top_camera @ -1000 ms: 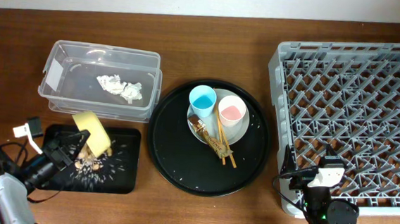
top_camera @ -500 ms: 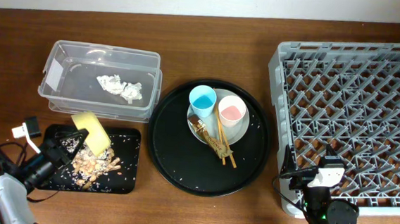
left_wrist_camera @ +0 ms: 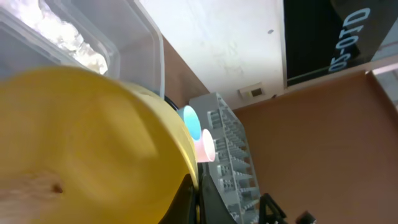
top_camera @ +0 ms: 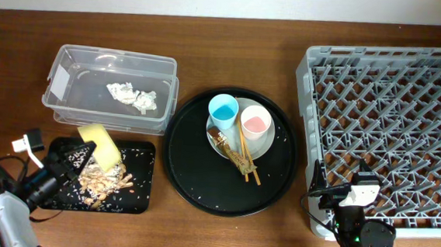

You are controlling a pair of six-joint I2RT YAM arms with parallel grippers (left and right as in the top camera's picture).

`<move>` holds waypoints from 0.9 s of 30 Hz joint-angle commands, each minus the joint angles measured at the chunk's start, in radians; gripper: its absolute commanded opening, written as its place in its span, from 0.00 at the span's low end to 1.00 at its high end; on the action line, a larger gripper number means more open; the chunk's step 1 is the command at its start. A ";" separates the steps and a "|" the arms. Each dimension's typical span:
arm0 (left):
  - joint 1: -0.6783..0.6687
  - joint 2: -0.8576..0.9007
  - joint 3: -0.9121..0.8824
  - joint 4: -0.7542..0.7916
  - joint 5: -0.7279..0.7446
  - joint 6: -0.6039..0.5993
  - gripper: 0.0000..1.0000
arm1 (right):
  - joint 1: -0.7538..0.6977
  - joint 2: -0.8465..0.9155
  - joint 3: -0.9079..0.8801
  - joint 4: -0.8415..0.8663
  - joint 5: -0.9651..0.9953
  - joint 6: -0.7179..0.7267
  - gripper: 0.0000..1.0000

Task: Sort waste into correct bins and load items into the dishwasher rack
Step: 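Lift the yellow bowl left and tip its contents onto the black tray, then carry the emptied yellow bowl right and set it on the round tray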

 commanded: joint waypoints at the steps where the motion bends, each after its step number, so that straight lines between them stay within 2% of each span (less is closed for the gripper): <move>1: 0.006 0.003 0.002 -0.068 0.033 0.024 0.00 | 0.006 -0.006 -0.005 -0.005 0.005 0.005 0.98; 3: 0.013 0.003 0.002 -0.008 -0.002 0.027 0.00 | 0.006 -0.006 -0.005 -0.005 0.005 0.005 0.98; 5: 0.012 0.002 0.002 -0.067 0.005 -0.021 0.00 | 0.006 -0.006 -0.005 -0.005 0.005 0.005 0.98; 7: 0.009 0.002 0.002 -0.113 0.057 0.066 0.00 | 0.006 -0.006 -0.005 -0.005 0.005 0.005 0.98; 8: 0.015 0.003 0.002 -0.079 0.053 0.071 0.00 | 0.006 -0.006 -0.005 -0.005 0.005 0.005 0.98; 10: 0.025 0.004 0.002 -0.060 0.027 -0.004 0.00 | 0.006 -0.006 -0.005 -0.005 0.005 0.005 0.98; 12: 0.022 0.003 0.002 -0.130 0.094 0.060 0.00 | 0.006 -0.006 -0.005 -0.005 0.005 0.005 0.98; 14: 0.027 0.004 0.002 -0.068 0.090 0.084 0.00 | 0.006 -0.006 -0.005 -0.005 0.005 0.005 0.98; 16: 0.027 0.005 0.002 -0.068 0.063 0.002 0.00 | 0.006 -0.006 -0.005 -0.005 0.005 0.005 0.98; 19: 0.025 0.005 0.002 -0.072 0.069 0.064 0.00 | 0.006 -0.006 -0.005 -0.005 0.005 0.005 0.98; 20: 0.025 0.005 0.002 -0.032 0.046 0.058 0.00 | 0.006 -0.006 -0.005 -0.005 0.005 0.005 0.98; 21: 0.025 0.008 0.002 -0.028 0.029 -0.008 0.00 | 0.006 -0.006 -0.005 -0.005 0.005 0.005 0.98; 22: 0.024 0.007 0.002 -0.056 0.047 -0.020 0.00 | 0.006 -0.006 -0.005 -0.005 0.005 0.005 0.98; 27: 0.024 0.007 0.002 -0.018 0.029 -0.030 0.00 | 0.006 -0.006 -0.005 -0.005 0.005 0.005 0.98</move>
